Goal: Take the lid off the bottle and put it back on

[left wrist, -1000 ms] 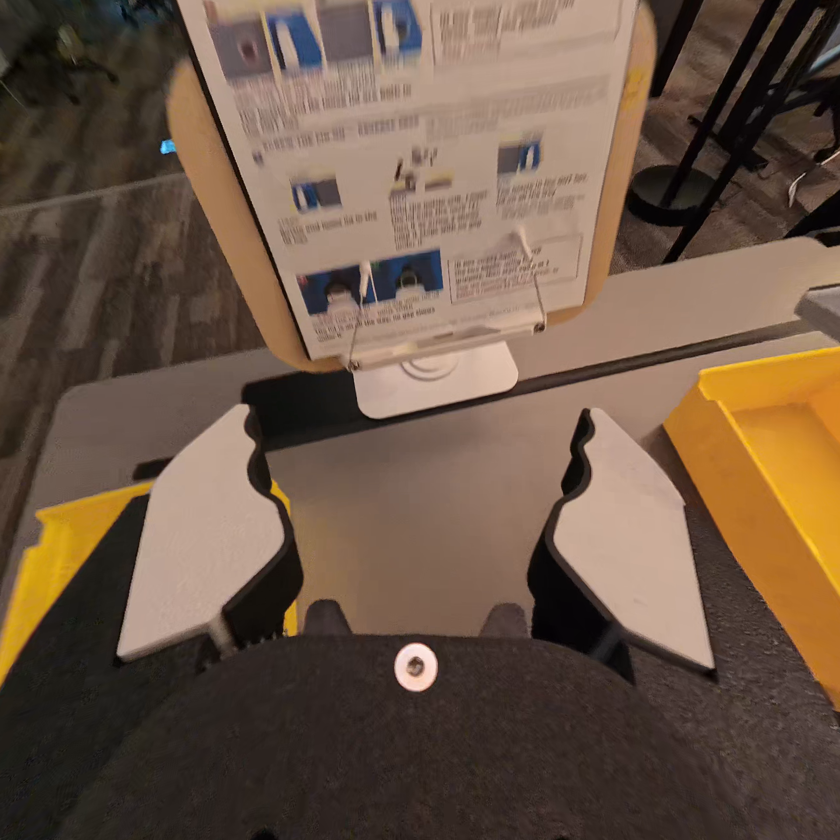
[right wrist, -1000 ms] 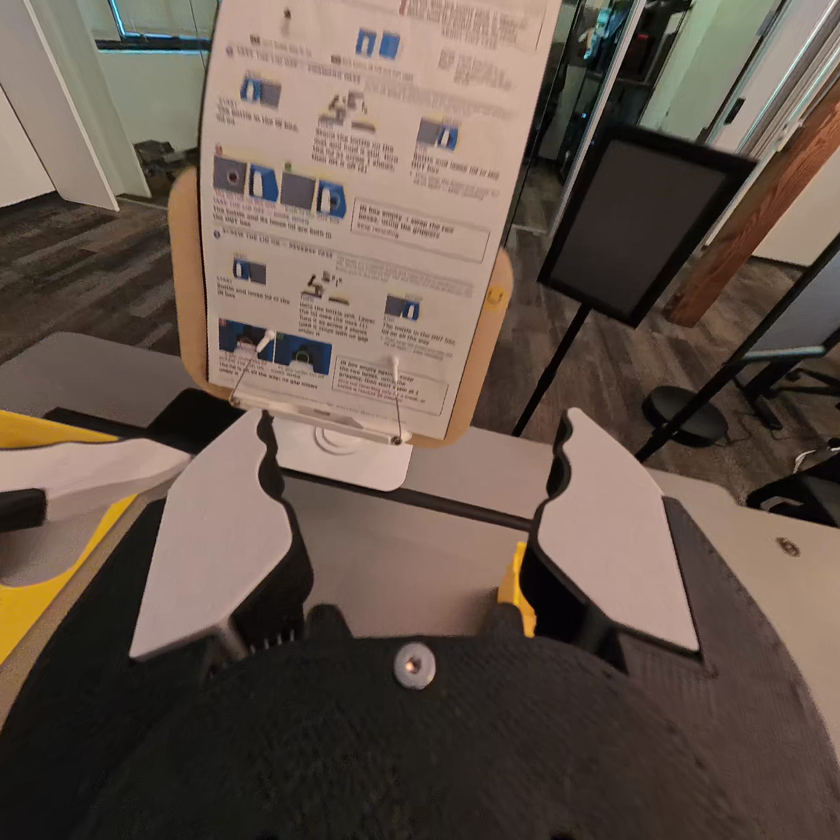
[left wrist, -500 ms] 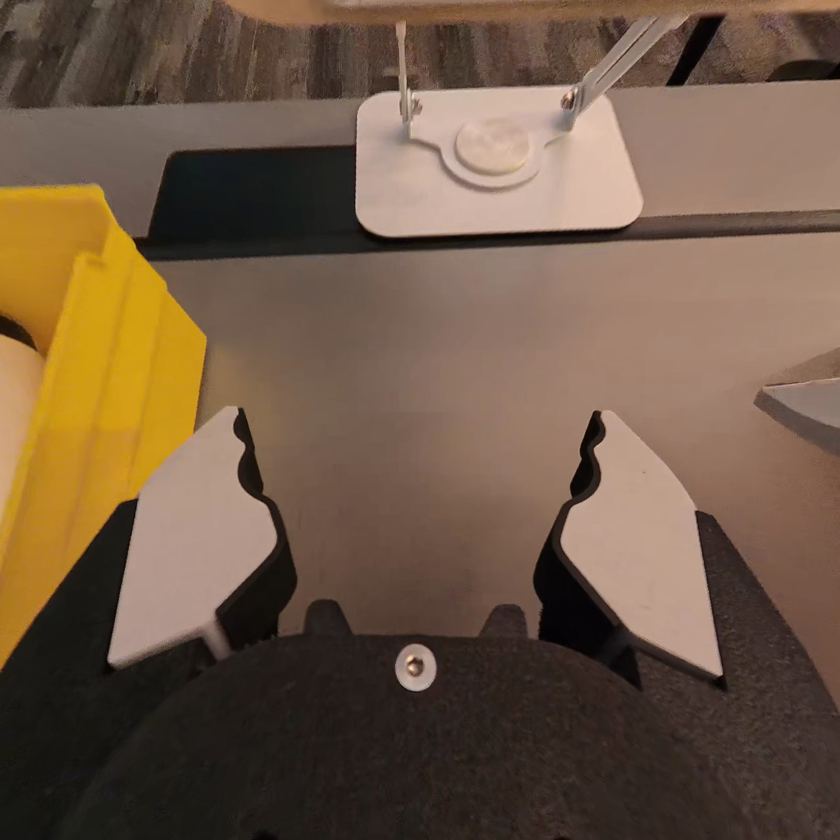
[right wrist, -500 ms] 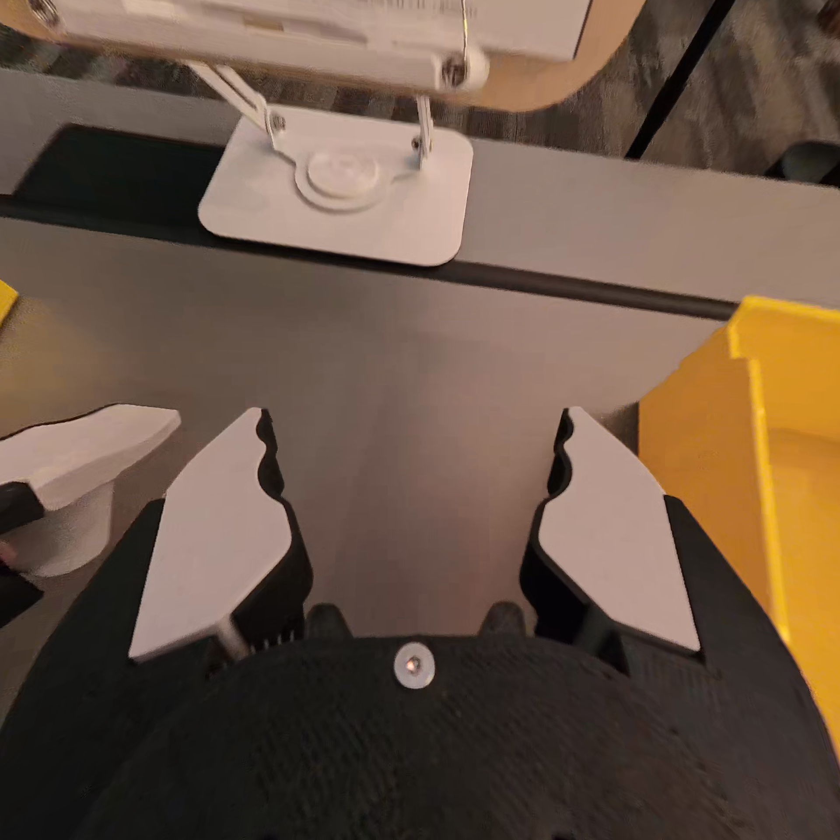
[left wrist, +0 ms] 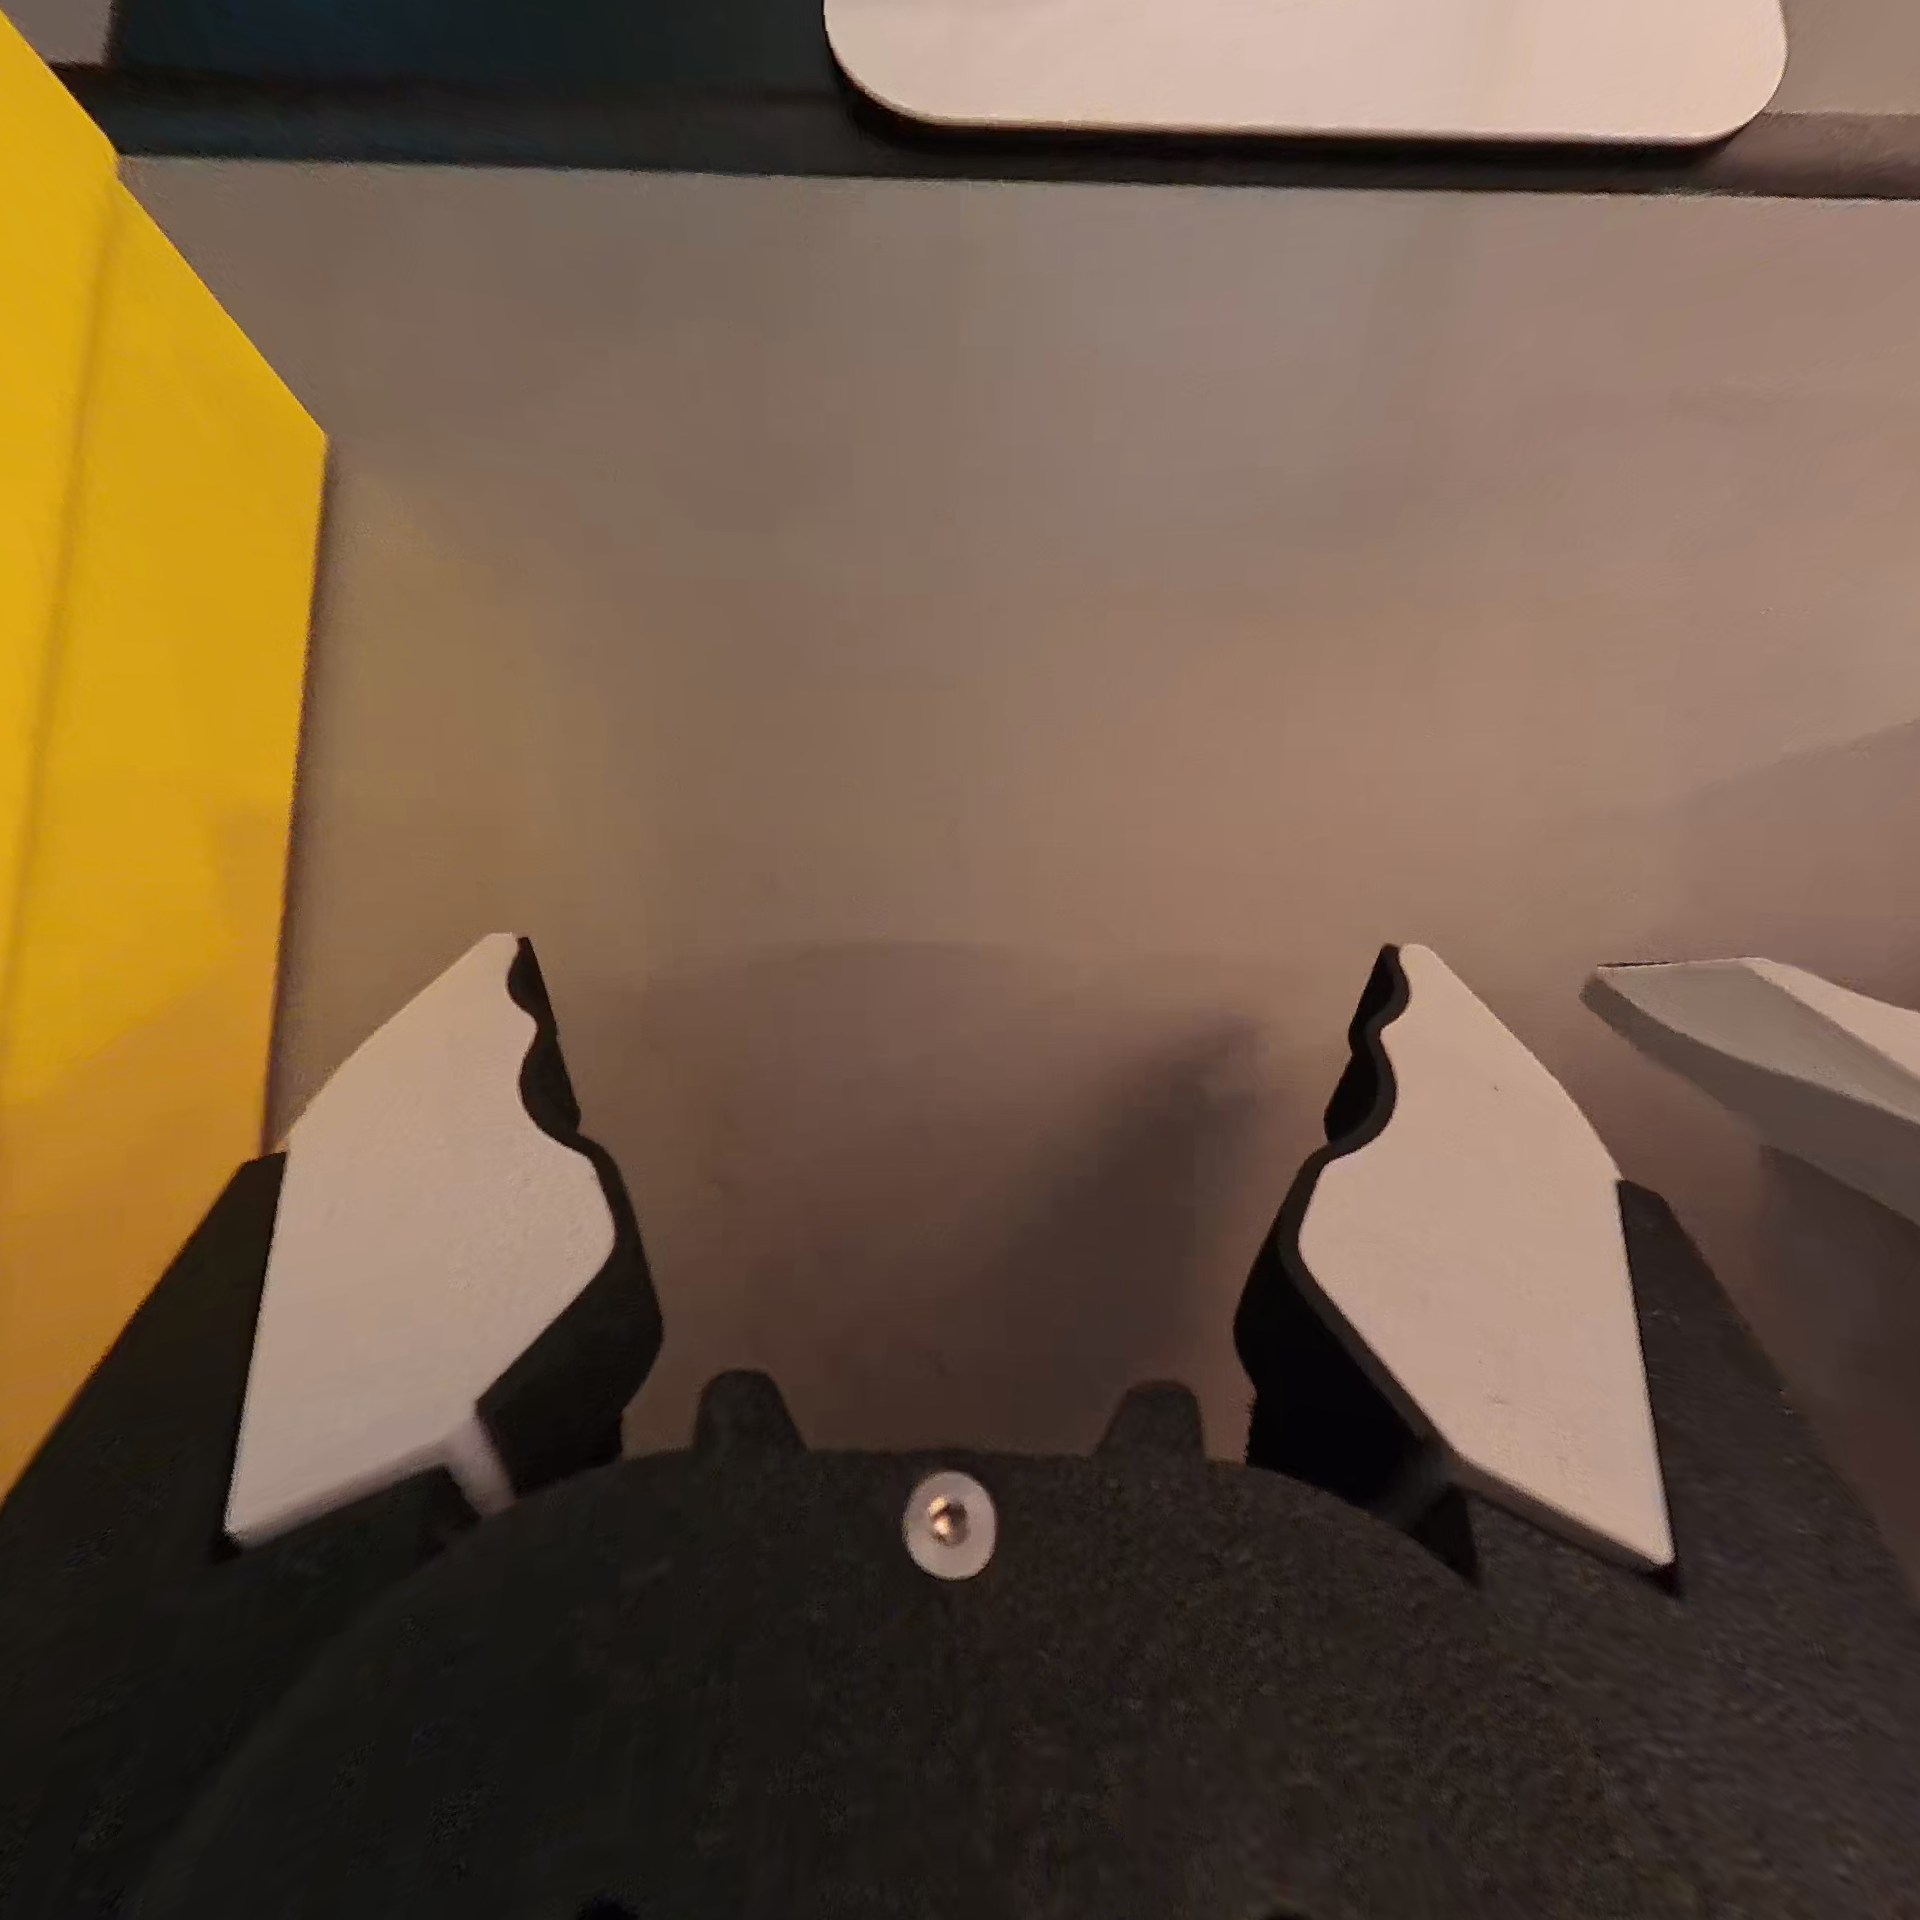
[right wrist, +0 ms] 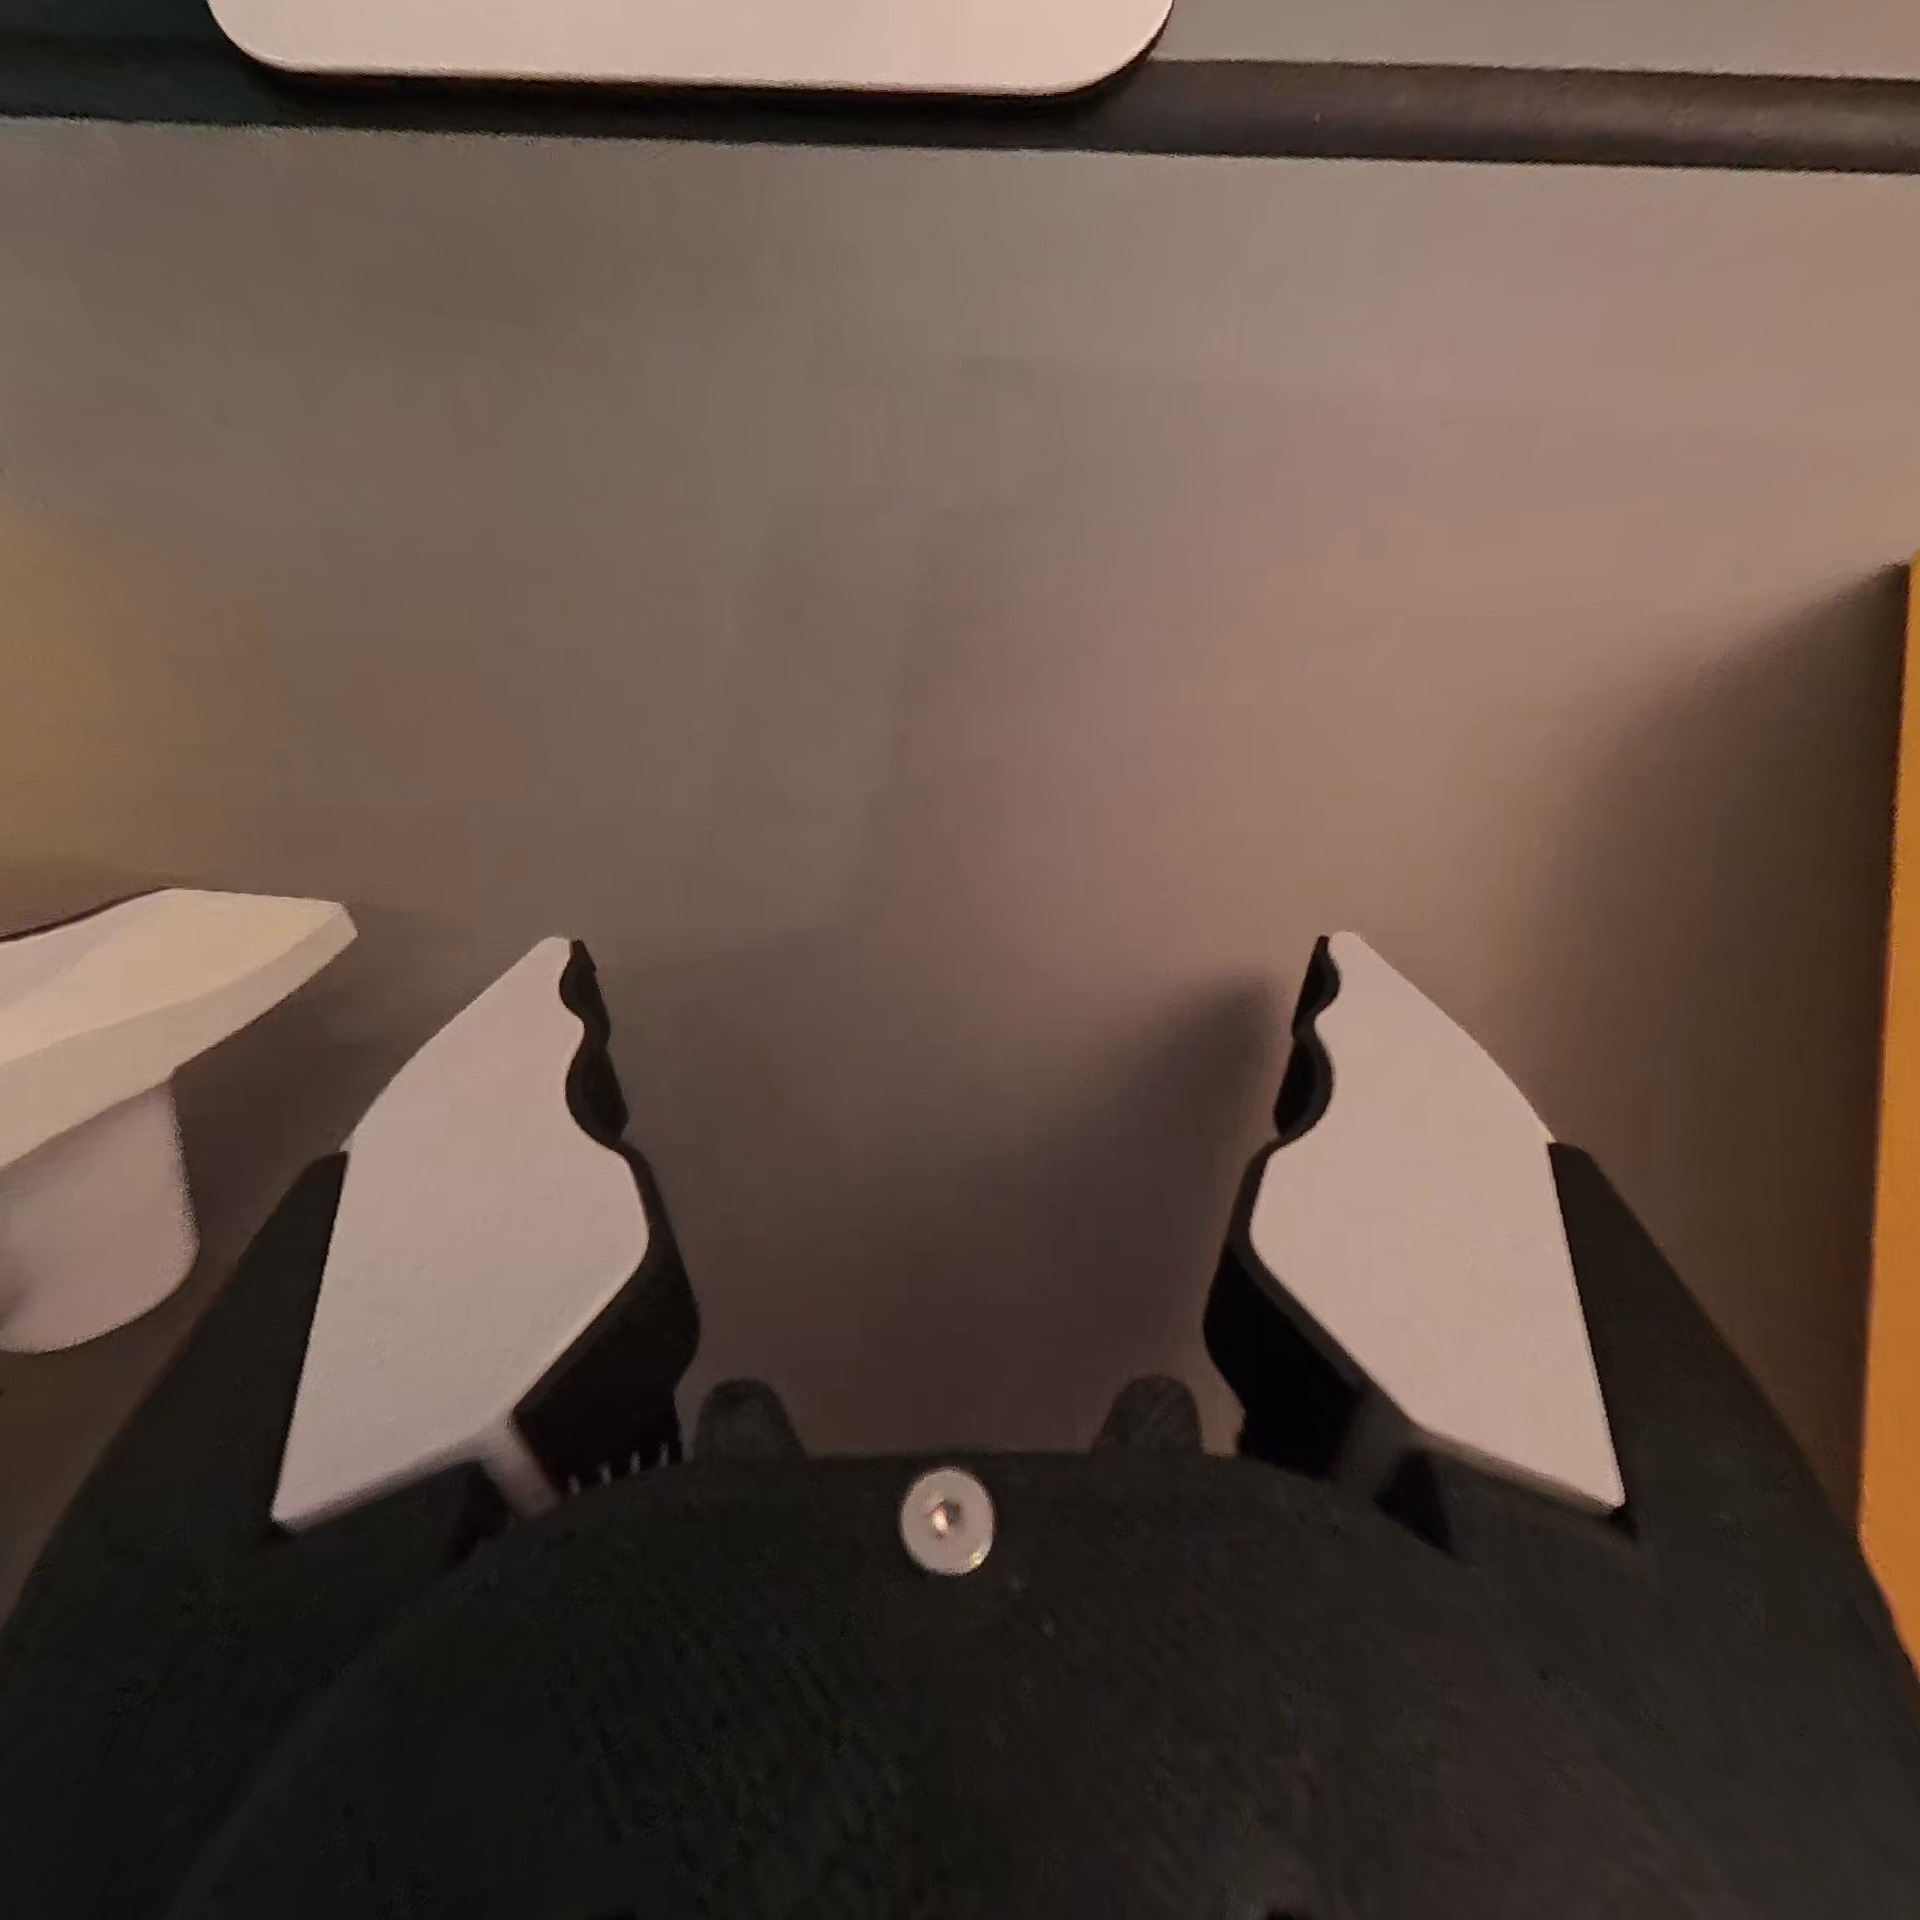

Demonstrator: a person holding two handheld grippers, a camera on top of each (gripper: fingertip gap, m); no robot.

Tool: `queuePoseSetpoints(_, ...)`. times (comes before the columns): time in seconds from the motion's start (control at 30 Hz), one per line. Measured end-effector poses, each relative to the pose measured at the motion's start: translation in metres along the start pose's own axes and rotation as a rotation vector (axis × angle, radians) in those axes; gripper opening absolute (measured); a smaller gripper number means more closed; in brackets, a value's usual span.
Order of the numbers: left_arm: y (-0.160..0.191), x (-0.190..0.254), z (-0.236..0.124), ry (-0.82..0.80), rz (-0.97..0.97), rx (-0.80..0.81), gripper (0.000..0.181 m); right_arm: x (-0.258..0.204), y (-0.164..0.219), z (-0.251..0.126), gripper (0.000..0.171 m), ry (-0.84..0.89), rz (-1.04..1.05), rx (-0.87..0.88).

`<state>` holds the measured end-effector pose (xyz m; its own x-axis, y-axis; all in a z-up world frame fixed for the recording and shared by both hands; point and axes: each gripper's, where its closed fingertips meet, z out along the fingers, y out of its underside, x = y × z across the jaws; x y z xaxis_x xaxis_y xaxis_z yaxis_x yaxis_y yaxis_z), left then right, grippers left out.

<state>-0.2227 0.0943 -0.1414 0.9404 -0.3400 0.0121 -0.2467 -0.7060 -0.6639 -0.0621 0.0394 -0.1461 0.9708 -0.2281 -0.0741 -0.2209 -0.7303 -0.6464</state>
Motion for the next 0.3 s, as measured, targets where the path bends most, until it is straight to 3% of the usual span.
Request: queuePoseSetpoints(0.3, 0.017, 0.001, 0.017, -0.006, 0.027, -0.014, 0.145, -0.005, 0.011, 0.014, 0.131, 0.051, -0.039, 0.032)
